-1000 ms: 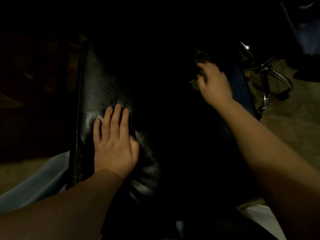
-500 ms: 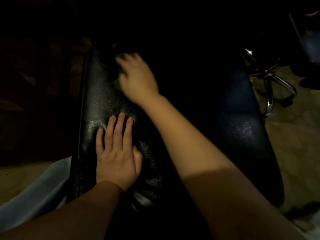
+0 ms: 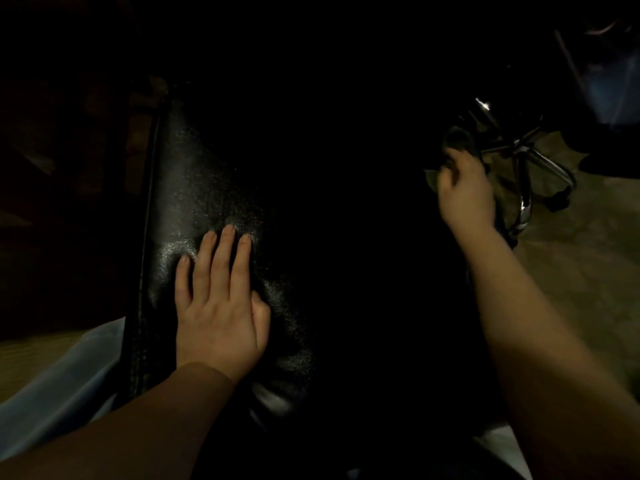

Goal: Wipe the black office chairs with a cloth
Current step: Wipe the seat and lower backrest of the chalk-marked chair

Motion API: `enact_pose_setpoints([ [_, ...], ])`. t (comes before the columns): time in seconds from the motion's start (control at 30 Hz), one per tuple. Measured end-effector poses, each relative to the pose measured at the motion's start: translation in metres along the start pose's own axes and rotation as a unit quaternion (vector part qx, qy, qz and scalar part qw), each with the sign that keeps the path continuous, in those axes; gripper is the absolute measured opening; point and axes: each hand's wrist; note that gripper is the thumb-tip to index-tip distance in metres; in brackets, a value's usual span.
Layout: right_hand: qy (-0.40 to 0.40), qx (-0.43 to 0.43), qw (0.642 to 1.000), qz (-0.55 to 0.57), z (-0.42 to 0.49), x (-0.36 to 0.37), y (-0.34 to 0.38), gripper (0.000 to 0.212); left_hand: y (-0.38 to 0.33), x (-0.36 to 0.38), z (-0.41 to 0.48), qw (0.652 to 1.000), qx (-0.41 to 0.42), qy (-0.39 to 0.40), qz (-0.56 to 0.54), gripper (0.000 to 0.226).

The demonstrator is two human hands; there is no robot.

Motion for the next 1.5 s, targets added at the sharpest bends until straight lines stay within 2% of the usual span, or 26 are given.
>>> enact_pose_setpoints([
  [0.1,-0.031,0.054,0.998,-0.011,-0.01,0.008,-0.013,0.042,0.0,0.0,0.0,1.0,0.003,-0.004,-0.003,0.064],
  [0.23,-0.035,0.057,0.997,-0.028,-0.023,0.013,0.007,0.043,0.001,0.001,0.0,1.0,0.007,-0.007,-0.001,0.064],
  [0.47,0.032,-0.098,0.994,-0.038,-0.157,0.007,0.087,0.052,0.002,0.0,0.002,1.0,0.011,-0.008,-0.012,0.066],
  [0.6,0.085,-0.177,0.98,-0.023,-0.233,-0.006,0.083,0.054,0.001,-0.004,0.001,1.0,0.008,-0.006,-0.02,0.066],
  [0.67,0.077,-0.183,0.979,-0.044,-0.252,-0.014,0.065,0.054,0.0,-0.007,0.002,1.0,0.005,-0.001,-0.024,0.064],
  [0.77,0.047,-0.112,0.99,-0.075,-0.254,-0.022,0.02,0.051,0.0,-0.01,0.002,0.999,0.007,0.011,-0.036,0.062],
  [0.87,0.0,0.037,0.997,-0.067,-0.248,-0.029,-0.039,0.045,0.0,-0.016,0.001,0.999,0.013,0.017,-0.049,0.061],
  [0.97,-0.037,0.194,0.98,-0.028,-0.253,-0.032,-0.063,0.045,-0.003,-0.022,0.003,0.998,0.012,0.044,-0.044,0.062],
  [1.03,-0.041,0.244,0.969,-0.028,-0.259,-0.028,-0.054,0.045,-0.009,-0.027,0.007,0.996,-0.001,0.093,-0.001,0.061],
  [1.1,-0.035,0.255,0.964,-0.063,-0.265,-0.026,-0.042,0.044,-0.017,-0.035,0.014,0.985,-0.021,0.157,0.062,0.061],
  [1.2,-0.008,0.253,0.963,-0.089,-0.277,-0.029,-0.028,0.044,-0.032,-0.051,0.019,0.97,-0.036,0.202,0.13,0.061],
  [1.3,0.016,0.257,0.96,-0.113,-0.297,-0.03,-0.011,0.043,-0.04,-0.058,0.005,0.969,-0.028,0.218,0.116,0.061],
  [1.37,0.068,0.224,0.961,-0.148,-0.309,-0.033,0.005,0.043,-0.042,-0.058,-0.012,0.971,-0.018,0.218,0.096,0.062],
  [1.43,0.123,0.199,0.957,-0.174,-0.32,-0.036,0.019,0.051,-0.044,-0.058,-0.024,0.97,-0.019,0.226,0.087,0.063],
  [1.5,0.143,0.166,0.962,-0.164,-0.332,-0.033,0.031,0.066,-0.046,-0.061,-0.032,0.966,-0.023,0.243,0.081,0.063],
])
Point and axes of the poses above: each hand's wrist, its own z-axis towards the middle knuckle, its own x-axis out of the palm, y = z × x, and after that the axes turned 13 degrees about -z, right-handed
